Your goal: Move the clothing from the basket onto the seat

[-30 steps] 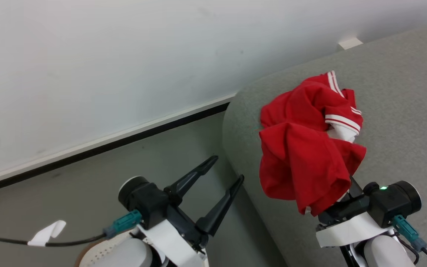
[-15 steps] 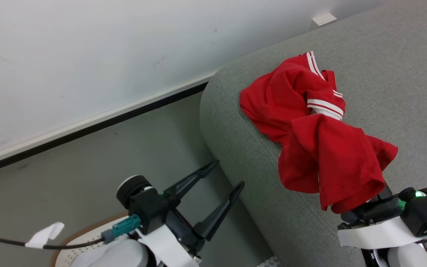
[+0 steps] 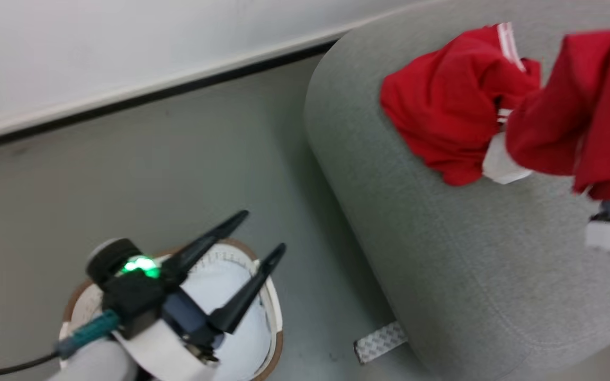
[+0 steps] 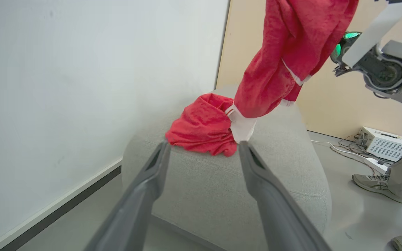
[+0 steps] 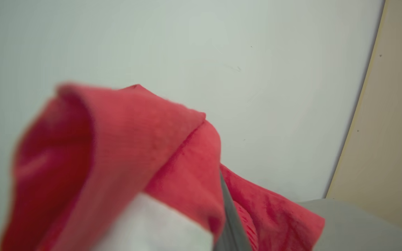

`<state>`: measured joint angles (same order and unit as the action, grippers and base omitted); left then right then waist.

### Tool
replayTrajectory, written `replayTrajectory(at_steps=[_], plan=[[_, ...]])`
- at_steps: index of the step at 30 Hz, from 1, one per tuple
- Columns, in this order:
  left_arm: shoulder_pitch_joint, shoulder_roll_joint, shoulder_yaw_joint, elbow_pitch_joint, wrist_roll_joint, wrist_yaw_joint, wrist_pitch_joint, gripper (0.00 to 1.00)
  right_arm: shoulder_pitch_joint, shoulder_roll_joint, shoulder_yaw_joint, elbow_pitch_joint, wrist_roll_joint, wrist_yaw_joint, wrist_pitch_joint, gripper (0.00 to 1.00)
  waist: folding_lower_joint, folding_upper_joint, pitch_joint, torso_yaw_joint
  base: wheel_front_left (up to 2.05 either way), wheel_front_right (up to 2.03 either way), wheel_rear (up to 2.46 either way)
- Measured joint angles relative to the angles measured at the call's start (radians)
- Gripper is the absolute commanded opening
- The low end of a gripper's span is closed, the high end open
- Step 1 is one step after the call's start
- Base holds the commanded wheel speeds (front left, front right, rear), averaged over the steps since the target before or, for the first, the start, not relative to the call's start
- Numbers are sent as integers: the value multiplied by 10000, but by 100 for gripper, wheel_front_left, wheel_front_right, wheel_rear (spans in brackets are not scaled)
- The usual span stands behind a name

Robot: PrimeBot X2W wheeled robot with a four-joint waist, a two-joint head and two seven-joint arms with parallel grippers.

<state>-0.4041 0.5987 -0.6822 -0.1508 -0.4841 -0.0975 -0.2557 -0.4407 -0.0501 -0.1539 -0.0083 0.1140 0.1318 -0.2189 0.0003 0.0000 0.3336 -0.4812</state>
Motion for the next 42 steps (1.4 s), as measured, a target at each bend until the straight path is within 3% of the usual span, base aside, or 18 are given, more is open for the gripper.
replayTrajectory(at_steps=[8, 15, 23, 29, 34, 39, 42], plan=[[259, 1179, 748, -754, -360, -79, -13, 100, -1765, -8, -2180, -366, -713, 0, 1229, 0, 1, -1, 1250, 719, 0, 0, 0], [413, 1695, 1053, -1106, -418, -178, -44, 100, -2764, -209, -3722, -882, -1452, 0, 2571, 0, 1, -1, 2043, 1329, 0, 0, 0], [546, 2123, 1480, -1421, -472, -253, -71, 100, -2805, -328, -5231, -788, -2642, 2, 4025, 0, 0, 0, 2750, 1752, 0, 0, 0], [630, 2332, 1843, -1620, -529, -268, -73, 100, -1649, -33, -5655, -472, -3074, 2, 4692, 0, -1, 0, 3150, 1897, 0, 0, 0], [669, 2418, 1900, -1755, -529, -301, -73, 100, -979, -4, -5647, 711, -2487, 2, 5175, 0, -1, 0, 3320, 1937, 0, 0, 0], [707, 2474, 1948, -1866, -529, -314, -75, 100, -594, 6, -5432, 1478, -2368, 2, 4903, 0, -2, 0, 3347, 1899, 0, 0, 0], [769, 2476, 1973, -1866, -529, -314, -75, 100, -476, 0, -5321, 1772, -2366, 2, 4669, 69, -2, 0, 3311, 1859, 0, 0, 0]])
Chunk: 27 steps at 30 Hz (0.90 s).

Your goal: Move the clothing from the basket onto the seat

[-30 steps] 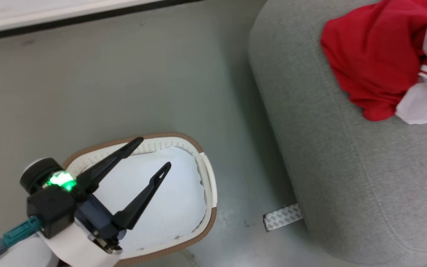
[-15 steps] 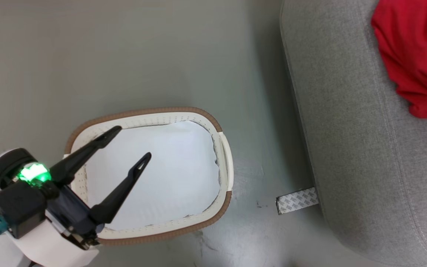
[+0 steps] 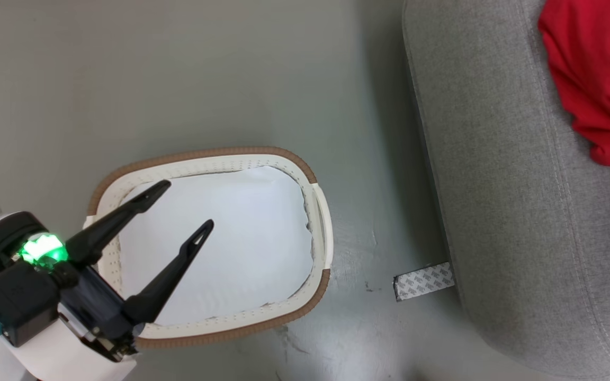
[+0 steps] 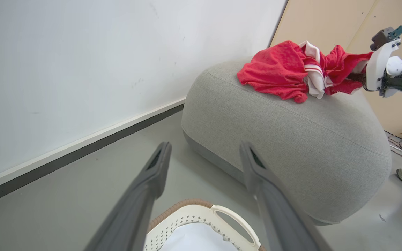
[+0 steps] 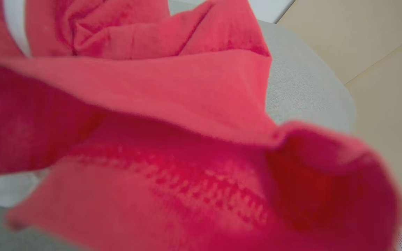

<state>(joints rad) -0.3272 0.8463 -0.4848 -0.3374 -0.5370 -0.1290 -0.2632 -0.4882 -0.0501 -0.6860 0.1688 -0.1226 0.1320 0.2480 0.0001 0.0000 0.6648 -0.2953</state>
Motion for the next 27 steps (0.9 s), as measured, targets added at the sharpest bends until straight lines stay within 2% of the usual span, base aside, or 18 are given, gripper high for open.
replayTrajectory(at_steps=[1, 5, 12, 16, 22, 27], plan=[[5, -6, 2, 6, 0, 0, 2, 100, 34, 6, 58, 79, 2, 0, -29, 100, 0, 0, -24, -13, 0, 0, 0], [5, -184, -10, 46, -33, -17, -2, 100, 189, -4, 148, 341, 554, 0, 261, 100, 0, 0, -232, -48, 0, 0, 0], [-12, -846, -142, 464, -151, -25, -8, 100, 624, 12, 696, -138, 313, 0, 1269, 100, 0, 0, -1014, -71, 0, 0, 0], [54, -1277, -61, 903, -182, -25, -8, 100, 1246, -38, 1244, -533, 174, 0, 2238, 100, -1, 0, -1626, -113, 0, 0, 0], [320, -1912, 102, 1553, -188, -25, -8, 100, 2159, -1141, 1998, -1053, 976, 0, 3699, 100, -3, 0, -2609, -181, 0, 0, 0], [507, -2414, 399, 1996, -207, -25, -8, 100, 2577, -1994, 2704, -1804, 1689, 0, 4023, 100, -4, 0, -3384, -188, 0, 0, 0]])
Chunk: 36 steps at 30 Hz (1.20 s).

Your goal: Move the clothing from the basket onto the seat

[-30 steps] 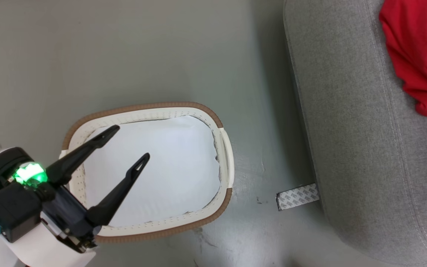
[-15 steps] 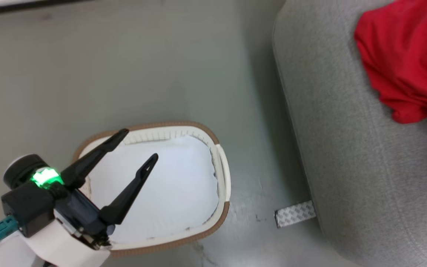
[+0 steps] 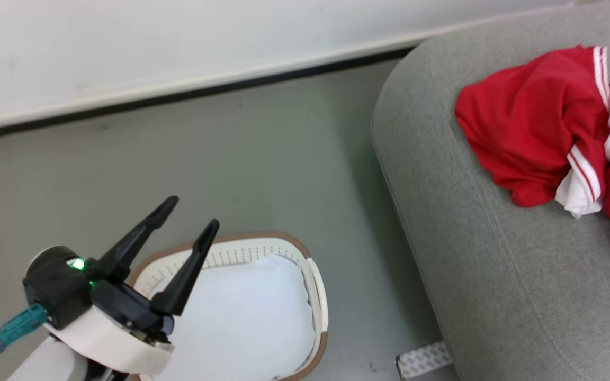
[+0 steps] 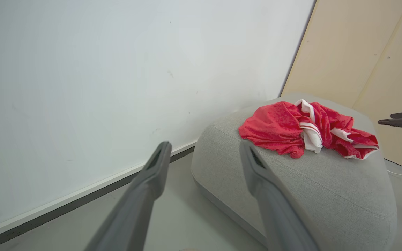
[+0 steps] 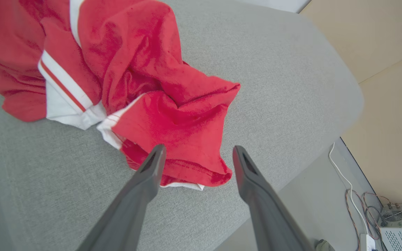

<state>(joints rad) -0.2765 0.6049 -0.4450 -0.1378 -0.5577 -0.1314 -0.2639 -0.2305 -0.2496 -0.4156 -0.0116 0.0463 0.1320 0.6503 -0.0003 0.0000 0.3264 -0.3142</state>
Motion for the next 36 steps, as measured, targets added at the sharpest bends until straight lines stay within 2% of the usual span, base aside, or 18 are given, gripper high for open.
replayTrajectory(at_steps=[10, 16, 20, 26, 29, 36], plan=[[154, -823, 1083, 639, -73, 21, 0, 100, -573, -978, 1659, -1014, 669, 0, -395, 100, 0, 0, -1215, 387, 0, 0, 0], [315, -1181, 1768, 924, -382, 82, -2, 100, -1382, -999, 2675, -1400, 754, 0, -1323, 100, 1, 0, -1731, 880, 0, 0, 0], [436, -1239, 2219, 1066, -412, 75, -2, 100, -1777, -867, 3104, -1235, 771, 0, -2079, 100, 1, 0, -2002, 1247, 0, 0, 0], [747, -1555, 2755, 1390, -138, 138, -2, 100, -2082, -245, 3534, -857, 802, 0, -3517, 100, 1, 0, -2382, 1750, 0, 0, 0], [842, -1705, 3101, 1553, 397, 384, -2, 100, -2019, 228, 3651, -700, 786, 0, -4312, 100, 1, 0, -2560, 1965, 0, 0, 0], [1514, -2543, 4188, 1829, 794, 500, -2, 100, -1336, 1216, 3831, -397, 727, 0, -6424, 100, 2, 0, -2834, 2292, 0, 0, 0]])
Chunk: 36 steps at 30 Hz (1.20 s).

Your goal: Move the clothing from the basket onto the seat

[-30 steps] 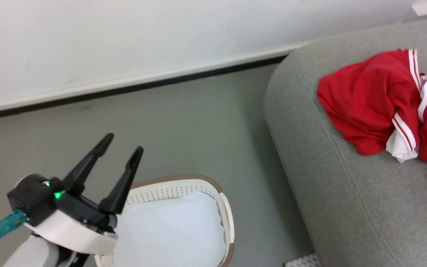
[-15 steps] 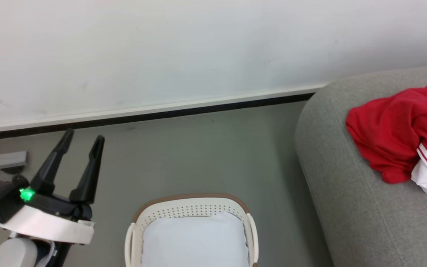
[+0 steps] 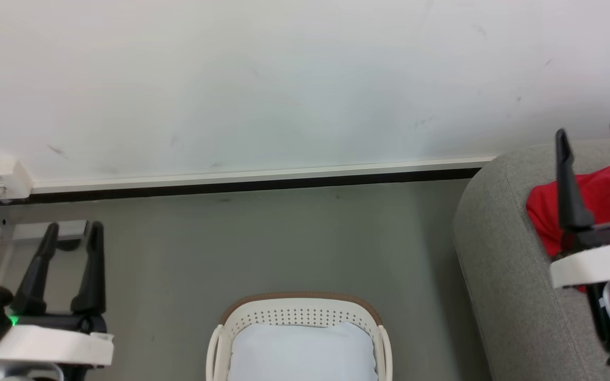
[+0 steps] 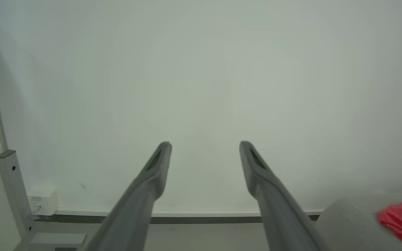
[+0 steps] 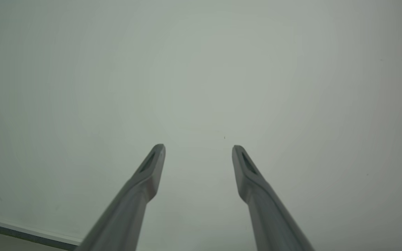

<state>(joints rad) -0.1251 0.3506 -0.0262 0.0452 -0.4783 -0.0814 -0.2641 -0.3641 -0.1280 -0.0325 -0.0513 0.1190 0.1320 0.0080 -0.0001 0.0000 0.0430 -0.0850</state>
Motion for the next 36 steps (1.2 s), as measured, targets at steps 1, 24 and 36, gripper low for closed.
replayTrajectory(at_steps=[1, 24, 36], plan=[[112, -128, 186, 21, 115, -2, 0, 100, 120, 105, 50, 117, -59, -2, -303, 100, 0, 0, -14, 20, 0, 0, 0], [986, -1509, 552, 826, 1482, -499, 0, 100, 2168, 780, 1902, 2876, 909, -2, -2696, 100, 0, 0, -455, 503, 0, 0, 0], [988, -1425, 395, 1022, 1442, -500, 0, 100, 2217, 784, 1990, 2780, 1005, -2, -2704, 100, 1, 0, -529, 462, 0, 0, 0]])
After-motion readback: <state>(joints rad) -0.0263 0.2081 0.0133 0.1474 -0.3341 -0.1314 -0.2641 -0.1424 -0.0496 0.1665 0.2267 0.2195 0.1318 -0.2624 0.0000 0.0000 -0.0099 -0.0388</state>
